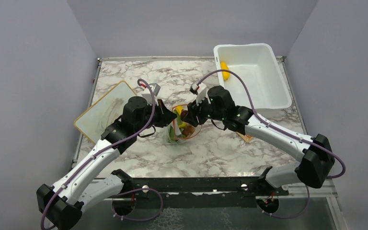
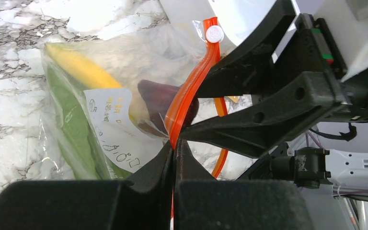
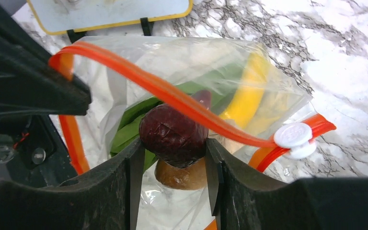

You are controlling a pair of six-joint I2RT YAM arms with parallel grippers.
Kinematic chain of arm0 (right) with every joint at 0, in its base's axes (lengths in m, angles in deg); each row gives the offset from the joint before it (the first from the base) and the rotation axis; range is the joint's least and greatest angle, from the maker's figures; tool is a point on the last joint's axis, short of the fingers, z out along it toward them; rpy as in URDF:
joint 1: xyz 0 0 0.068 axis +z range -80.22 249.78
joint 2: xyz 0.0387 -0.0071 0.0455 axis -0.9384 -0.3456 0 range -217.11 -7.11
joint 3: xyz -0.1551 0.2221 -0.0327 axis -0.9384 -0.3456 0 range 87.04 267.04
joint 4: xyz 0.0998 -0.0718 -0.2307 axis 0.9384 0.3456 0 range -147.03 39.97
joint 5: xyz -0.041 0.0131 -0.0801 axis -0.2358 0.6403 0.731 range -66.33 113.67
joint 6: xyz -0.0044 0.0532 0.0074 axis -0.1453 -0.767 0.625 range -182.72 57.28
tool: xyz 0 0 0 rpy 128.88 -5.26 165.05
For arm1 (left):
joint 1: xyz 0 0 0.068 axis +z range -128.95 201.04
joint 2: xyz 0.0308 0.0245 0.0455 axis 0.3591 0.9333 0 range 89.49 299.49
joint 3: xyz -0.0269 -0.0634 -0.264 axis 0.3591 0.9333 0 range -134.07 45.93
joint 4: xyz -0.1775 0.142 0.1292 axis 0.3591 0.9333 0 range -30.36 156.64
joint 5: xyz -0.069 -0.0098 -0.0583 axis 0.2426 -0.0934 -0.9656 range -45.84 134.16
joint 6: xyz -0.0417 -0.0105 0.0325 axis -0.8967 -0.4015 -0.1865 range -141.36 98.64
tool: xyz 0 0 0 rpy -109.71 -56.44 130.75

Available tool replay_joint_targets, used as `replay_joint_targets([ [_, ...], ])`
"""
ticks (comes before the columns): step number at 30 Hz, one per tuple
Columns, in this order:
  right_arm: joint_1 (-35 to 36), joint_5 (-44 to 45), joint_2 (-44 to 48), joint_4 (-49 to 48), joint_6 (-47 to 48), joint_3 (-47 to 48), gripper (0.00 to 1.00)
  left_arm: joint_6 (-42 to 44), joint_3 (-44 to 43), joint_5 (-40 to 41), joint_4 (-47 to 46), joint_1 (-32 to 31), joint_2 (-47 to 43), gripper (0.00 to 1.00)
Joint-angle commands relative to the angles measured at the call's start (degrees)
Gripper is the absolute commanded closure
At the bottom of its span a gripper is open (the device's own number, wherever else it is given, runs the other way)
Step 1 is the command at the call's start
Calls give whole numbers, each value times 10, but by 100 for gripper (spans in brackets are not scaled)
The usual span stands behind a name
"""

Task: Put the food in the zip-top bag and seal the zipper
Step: Place the fake fruit in the zipper food storage bag.

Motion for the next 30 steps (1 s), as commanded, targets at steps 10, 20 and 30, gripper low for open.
replay_joint_targets([
  [10,9,49,-58,-60,7,9,34,-19,9,-18,-26,0,-21,100],
  [20,10,-6,1,-15,14,10,27,-4,12,-2,-18,0,-23,100],
  [30,9,17,92,94,20,58,34,33,15,17,1,0,-38,100],
])
